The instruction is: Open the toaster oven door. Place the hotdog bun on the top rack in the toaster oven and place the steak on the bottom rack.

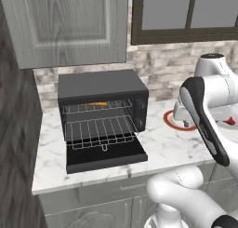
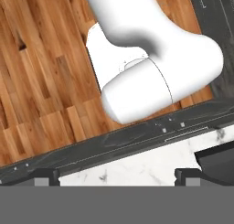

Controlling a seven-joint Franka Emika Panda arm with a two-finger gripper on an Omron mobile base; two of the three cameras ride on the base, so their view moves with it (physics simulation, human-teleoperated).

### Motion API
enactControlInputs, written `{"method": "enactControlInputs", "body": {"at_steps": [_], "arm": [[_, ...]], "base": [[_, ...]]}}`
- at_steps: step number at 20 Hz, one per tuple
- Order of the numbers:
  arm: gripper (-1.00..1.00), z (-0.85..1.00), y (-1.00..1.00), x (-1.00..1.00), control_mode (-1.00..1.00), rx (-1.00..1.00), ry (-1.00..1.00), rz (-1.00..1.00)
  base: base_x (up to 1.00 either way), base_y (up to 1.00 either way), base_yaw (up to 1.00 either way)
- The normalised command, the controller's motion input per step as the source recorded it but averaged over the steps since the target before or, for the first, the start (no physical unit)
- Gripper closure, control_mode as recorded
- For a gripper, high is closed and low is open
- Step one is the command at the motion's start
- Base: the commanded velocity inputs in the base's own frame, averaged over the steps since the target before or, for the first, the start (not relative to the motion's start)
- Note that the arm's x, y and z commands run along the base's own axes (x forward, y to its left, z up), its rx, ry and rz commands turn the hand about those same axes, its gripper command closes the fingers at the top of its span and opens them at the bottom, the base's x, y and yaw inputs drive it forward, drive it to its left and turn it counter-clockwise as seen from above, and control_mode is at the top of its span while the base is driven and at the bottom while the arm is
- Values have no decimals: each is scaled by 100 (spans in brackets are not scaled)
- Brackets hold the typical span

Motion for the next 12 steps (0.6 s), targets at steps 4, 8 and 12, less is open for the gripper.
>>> {"method": "enactControlInputs", "body": {"at_steps": [4,8,12], "arm": [[-100,0,0,0,100,0,0,0],[-100,0,0,0,100,0,0,0],[-100,0,0,0,100,0,0,0]], "base": [[0,-68,0],[5,-50,0],[31,-2,0]]}}
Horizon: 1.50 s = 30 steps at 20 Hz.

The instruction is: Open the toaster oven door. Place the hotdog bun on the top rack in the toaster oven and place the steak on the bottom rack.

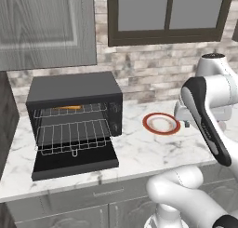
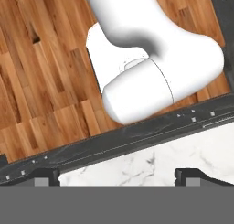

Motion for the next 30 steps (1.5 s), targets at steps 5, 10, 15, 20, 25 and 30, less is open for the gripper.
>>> {"method": "enactControlInputs", "body": {"at_steps": [5,10,15,20,25,30], "arm": [[-100,0,0,0,100,0,0,0],[-100,0,0,0,100,0,0,0],[-100,0,0,0,100,0,0,0],[-100,-5,-9,18,-100,0,5,0],[-100,-17,-92,49,-100,0,15,0],[-100,-43,-100,39,-100,1,14,0]], "base": [[47,0,0],[54,0,0],[51,0,0],[23,-3,0],[0,0,0],[0,0,0]]}}
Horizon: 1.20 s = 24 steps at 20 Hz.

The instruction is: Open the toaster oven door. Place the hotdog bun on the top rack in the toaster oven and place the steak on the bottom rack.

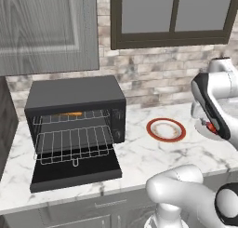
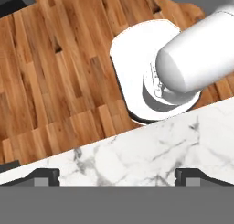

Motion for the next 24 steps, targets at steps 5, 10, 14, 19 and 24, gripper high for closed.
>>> {"method": "enactControlInputs", "body": {"at_steps": [5,10,14,19,24], "arm": [[-100,-54,-100,31,-100,2,5,0],[-100,-35,-98,26,-100,4,-1,0],[-100,-33,-50,30,-100,0,-5,1],[-100,-37,-8,44,-100,0,-11,10],[-100,-43,-11,60,-100,0,-7,13]], "base": [[0,0,0],[0,0,0],[0,0,0],[0,0,0],[0,0,0]]}}
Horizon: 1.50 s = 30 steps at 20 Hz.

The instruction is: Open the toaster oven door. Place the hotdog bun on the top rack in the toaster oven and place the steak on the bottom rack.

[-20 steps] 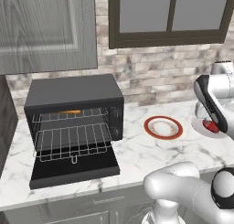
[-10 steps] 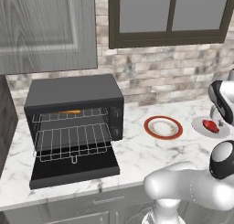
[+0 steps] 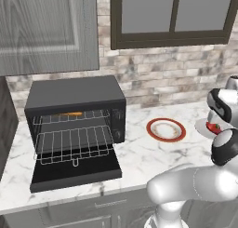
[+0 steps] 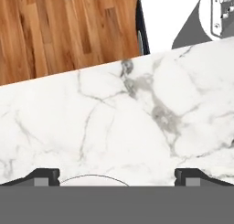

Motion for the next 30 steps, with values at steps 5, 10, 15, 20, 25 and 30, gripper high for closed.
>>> {"method": "enactControlInputs", "body": {"at_steps": [5,10,15,20,25,30], "arm": [[-100,-35,-25,44,-100,0,-1,10],[-100,-8,-36,35,-100,0,0,4],[-100,-33,-27,24,-100,1,0,3],[-100,-34,-10,41,-100,2,3,0],[-100,-33,-15,42,-100,3,10,0],[-100,-30,-26,37,-100,2,6,0]], "base": [[0,0,0],[0,0,0],[0,0,0],[0,0,0],[0,0,0],[0,0,0]]}}
